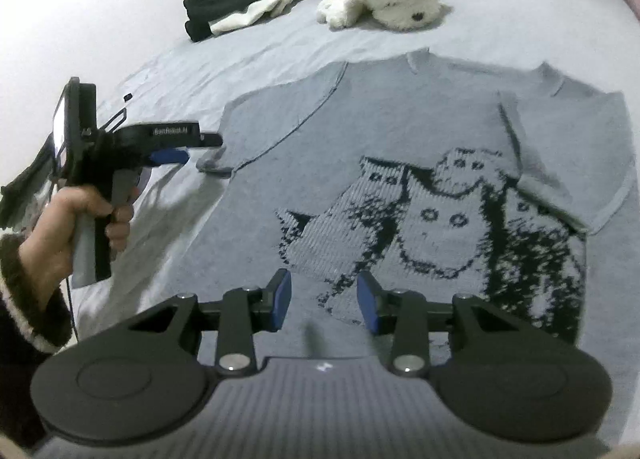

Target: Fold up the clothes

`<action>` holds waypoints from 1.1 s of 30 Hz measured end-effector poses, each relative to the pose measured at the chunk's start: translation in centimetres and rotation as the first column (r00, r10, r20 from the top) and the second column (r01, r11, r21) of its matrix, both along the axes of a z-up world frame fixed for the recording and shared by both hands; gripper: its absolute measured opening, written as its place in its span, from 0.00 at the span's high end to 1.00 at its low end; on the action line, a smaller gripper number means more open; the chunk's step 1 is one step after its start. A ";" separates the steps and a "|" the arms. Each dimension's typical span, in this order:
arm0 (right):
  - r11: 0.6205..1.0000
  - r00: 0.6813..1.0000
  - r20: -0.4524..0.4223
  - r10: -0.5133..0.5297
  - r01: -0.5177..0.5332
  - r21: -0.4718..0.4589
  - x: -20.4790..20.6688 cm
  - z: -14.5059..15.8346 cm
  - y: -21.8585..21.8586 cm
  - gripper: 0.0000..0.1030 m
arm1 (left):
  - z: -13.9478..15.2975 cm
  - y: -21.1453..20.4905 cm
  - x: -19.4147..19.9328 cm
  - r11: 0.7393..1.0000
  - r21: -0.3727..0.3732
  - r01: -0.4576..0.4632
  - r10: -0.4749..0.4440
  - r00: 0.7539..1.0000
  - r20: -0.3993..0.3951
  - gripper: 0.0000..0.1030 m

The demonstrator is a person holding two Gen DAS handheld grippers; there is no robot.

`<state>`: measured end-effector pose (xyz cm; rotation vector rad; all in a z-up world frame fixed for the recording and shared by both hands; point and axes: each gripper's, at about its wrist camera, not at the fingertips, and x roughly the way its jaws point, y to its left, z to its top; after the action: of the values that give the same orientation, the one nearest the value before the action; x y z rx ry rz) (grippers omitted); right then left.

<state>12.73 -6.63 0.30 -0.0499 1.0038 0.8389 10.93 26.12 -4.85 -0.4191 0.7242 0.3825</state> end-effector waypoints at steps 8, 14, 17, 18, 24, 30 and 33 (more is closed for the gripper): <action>0.999 0.998 -0.051 -0.040 0.041 0.021 0.3 -1.0 -0.8 0.60 | -1.2 -0.4 0.9 1.000 0.008 -0.024 0.024 0.996 0.090 0.52; 0.995 0.994 -0.077 -0.081 0.085 0.059 1.0 -1.3 -1.3 0.60 | -1.9 -1.0 1.3 1.000 -0.014 0.011 -0.009 0.993 0.121 0.91; 0.991 0.993 -0.069 -0.098 0.104 0.079 1.4 -1.1 -1.4 0.60 | -1.5 -1.3 1.2 0.999 -0.036 0.013 -0.007 0.987 0.162 0.94; 0.990 0.993 -0.063 -0.105 0.110 0.085 1.5 -1.0 -1.4 0.60 | -1.3 -1.5 1.1 0.999 -0.037 0.018 -0.011 0.984 0.180 0.94; 0.972 0.986 -0.071 -0.152 0.162 0.171 3.7 -0.5 -1.4 0.60 | 0.5 -4.3 1.7 0.992 -0.033 0.120 -0.108 0.962 0.253 0.94; 0.932 0.970 -0.138 -0.201 0.233 0.279 6.1 -0.8 -1.3 0.59 | 0.9 -7.9 2.6 0.969 -0.029 0.245 -0.228 0.934 0.274 0.94; 0.914 0.959 -0.164 -0.229 0.270 0.303 6.8 -1.4 -1.4 0.59 | 0.6 -9.8 3.1 0.953 -0.033 0.302 -0.282 0.920 0.271 0.94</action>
<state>19.55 -8.07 -1.12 0.4097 0.9541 0.7660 13.99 16.28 -4.28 -0.4149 0.5302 0.0151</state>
